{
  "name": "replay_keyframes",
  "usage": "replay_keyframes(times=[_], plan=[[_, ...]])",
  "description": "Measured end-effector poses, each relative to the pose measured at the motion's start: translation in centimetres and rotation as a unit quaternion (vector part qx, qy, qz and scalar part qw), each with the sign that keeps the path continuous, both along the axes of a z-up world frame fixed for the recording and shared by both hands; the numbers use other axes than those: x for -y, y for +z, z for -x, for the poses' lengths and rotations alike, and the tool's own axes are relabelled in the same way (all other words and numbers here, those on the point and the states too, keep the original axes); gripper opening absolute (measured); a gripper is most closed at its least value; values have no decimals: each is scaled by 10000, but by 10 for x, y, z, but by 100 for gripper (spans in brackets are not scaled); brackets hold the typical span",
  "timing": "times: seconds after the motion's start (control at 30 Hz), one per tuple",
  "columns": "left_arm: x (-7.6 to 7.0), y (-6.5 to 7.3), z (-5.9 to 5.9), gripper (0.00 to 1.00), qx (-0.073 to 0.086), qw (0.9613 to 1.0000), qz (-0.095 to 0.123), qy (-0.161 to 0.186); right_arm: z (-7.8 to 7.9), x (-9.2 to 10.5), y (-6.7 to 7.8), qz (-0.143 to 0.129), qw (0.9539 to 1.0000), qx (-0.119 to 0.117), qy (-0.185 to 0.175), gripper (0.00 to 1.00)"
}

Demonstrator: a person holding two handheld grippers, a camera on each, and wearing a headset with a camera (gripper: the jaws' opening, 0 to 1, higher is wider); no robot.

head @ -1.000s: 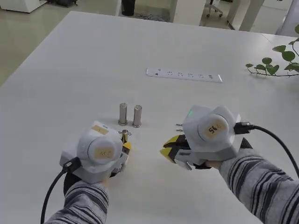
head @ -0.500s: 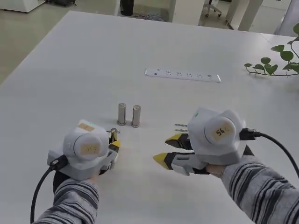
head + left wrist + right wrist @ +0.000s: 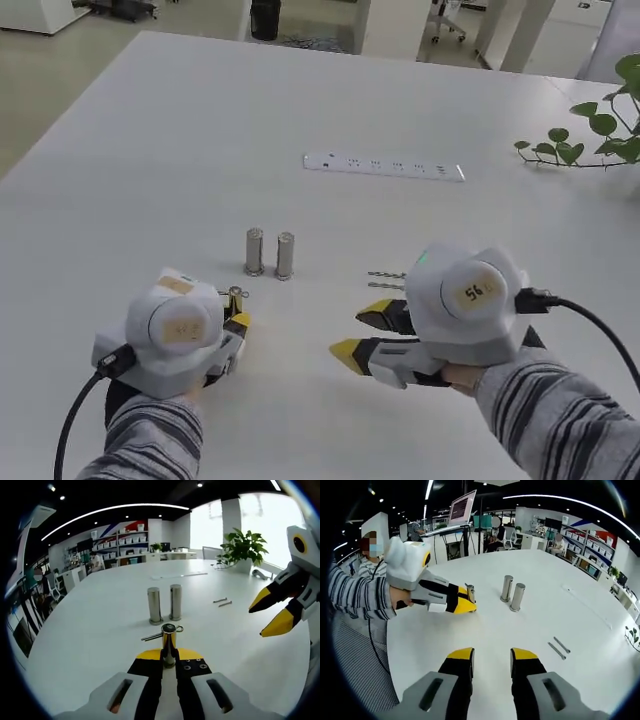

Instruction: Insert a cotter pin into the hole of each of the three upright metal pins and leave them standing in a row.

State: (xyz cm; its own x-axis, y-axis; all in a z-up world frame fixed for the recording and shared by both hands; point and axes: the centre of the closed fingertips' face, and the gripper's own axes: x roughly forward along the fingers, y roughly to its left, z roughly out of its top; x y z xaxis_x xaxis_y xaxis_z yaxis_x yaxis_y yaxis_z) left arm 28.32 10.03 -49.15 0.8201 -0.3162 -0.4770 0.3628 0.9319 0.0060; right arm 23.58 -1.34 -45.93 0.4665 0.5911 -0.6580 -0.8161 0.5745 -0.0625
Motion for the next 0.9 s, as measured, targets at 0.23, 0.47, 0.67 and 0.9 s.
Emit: replay_keyframes(times=[0.23, 0.47, 0.67, 0.9], plan=[[0, 0, 0, 6, -15, 10000, 35, 15, 1, 1, -1, 21, 10000, -21, -34, 25], [1, 2, 0, 20, -108, 9999, 106, 0, -4, 3, 4, -90, 9997, -18, -209, 27], [-3, 5, 0, 31, -143, 9998, 171, 1, -8, 5, 5, -175, 9992, -64, -354, 27], [-3, 25, 2, 52, -2, 9987, 497, -145, -37, -5, 23, -508, 9973, -33, -531, 26]])
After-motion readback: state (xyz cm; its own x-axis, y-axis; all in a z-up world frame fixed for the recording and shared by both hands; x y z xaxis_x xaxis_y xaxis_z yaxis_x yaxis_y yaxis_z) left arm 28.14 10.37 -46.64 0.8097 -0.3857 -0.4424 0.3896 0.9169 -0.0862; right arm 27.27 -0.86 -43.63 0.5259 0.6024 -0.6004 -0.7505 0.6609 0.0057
